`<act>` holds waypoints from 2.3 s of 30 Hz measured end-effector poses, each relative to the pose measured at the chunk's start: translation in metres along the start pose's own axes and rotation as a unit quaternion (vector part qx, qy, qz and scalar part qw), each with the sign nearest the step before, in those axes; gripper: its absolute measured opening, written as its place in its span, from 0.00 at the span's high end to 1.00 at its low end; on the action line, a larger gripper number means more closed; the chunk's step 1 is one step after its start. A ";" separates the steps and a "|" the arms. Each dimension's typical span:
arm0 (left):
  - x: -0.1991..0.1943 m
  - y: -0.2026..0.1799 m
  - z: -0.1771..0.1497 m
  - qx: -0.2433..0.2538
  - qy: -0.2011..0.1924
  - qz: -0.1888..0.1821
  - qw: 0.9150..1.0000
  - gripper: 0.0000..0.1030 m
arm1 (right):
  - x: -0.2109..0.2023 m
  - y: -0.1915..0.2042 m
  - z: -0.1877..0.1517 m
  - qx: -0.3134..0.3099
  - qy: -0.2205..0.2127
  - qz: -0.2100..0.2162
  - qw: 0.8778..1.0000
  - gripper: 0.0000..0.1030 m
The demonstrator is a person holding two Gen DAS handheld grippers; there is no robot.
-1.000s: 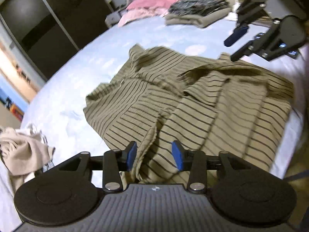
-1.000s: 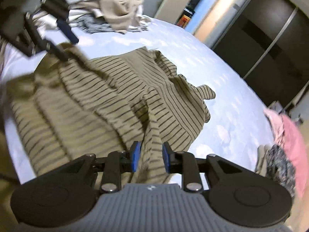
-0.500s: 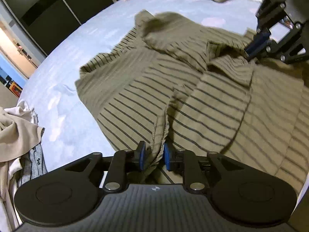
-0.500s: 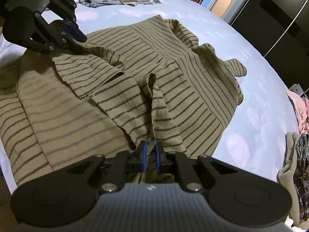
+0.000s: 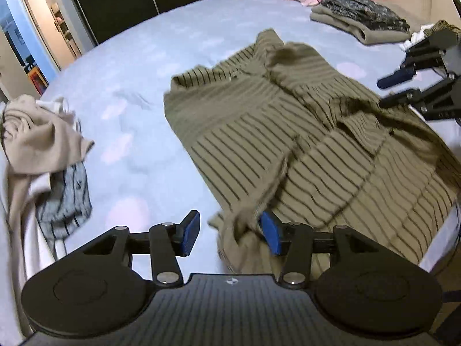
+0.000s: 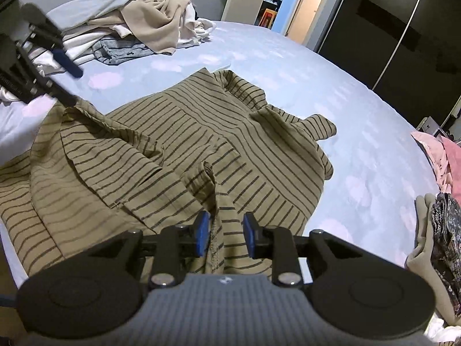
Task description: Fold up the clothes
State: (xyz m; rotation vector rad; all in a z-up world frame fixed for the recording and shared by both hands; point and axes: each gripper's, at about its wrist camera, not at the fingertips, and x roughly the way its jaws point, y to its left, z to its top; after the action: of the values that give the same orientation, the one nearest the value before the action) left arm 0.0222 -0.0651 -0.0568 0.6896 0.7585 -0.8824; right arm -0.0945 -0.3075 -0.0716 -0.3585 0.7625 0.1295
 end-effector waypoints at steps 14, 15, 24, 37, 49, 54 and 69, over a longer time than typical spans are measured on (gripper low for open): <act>0.001 -0.016 -0.011 0.036 -0.001 -0.012 0.999 0.92 | 0.009 0.025 0.033 -0.040 -0.018 0.029 0.999 0.73; 0.001 -0.015 -0.012 0.033 0.000 -0.011 0.999 0.92 | 0.013 0.025 0.038 -0.033 -0.016 0.037 0.999 0.73; 0.001 -0.010 -0.017 0.025 -0.009 -0.015 1.000 0.92 | 0.077 0.022 0.058 0.035 0.047 0.111 0.992 0.73; 0.001 -0.004 -0.020 0.028 -0.012 -0.006 1.000 0.92 | 0.067 0.014 0.066 0.085 0.003 0.138 0.987 0.99; -0.009 0.008 -0.013 -0.011 -0.018 -0.030 0.999 0.87 | 0.051 0.018 0.051 0.029 0.011 0.084 0.996 0.85; -0.010 0.030 0.005 -0.058 -0.016 -0.046 0.997 0.74 | 0.038 -0.026 0.055 0.113 0.005 0.070 0.991 0.76; 0.097 0.104 0.095 -0.215 -0.008 -0.094 0.972 0.52 | 0.086 -0.178 0.034 0.380 0.070 0.116 0.915 0.36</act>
State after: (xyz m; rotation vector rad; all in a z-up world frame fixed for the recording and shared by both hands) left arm 0.1801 -0.1312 -0.0612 0.2288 0.9744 -0.8553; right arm 0.0328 -0.4622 -0.0606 0.4721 0.9349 0.0214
